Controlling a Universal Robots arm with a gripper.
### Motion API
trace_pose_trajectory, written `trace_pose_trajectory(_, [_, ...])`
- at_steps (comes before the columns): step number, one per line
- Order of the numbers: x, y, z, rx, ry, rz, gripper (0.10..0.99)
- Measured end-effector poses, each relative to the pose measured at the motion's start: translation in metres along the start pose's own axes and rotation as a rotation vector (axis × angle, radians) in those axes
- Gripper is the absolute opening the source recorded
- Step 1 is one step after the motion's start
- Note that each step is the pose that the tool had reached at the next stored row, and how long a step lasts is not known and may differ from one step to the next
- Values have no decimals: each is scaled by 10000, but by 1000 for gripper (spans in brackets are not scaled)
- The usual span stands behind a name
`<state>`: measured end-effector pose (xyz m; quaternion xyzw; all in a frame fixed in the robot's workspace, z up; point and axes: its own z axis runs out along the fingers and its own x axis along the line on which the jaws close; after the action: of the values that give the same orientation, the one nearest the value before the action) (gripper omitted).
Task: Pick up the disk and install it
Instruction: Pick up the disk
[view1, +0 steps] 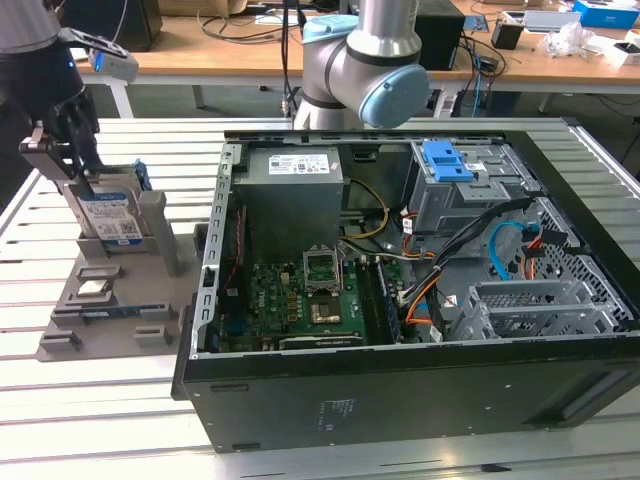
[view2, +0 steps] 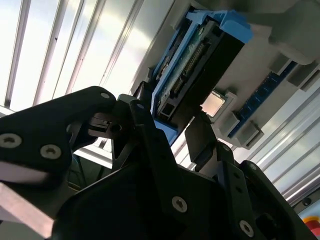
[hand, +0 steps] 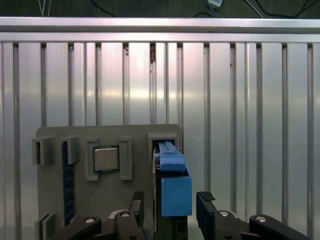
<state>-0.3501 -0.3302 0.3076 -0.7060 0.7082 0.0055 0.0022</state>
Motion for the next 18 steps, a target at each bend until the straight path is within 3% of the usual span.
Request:
trace_pose_trajectory(5, [-35, 0, 84, -1, 12, -93, 541])
trace_pose_trajectory(12, [-53, -1, 175, -2, 146, -223, 541])
trace_pose_trajectory(18, [-65, -2, 221, -3, 149, -324, 541])
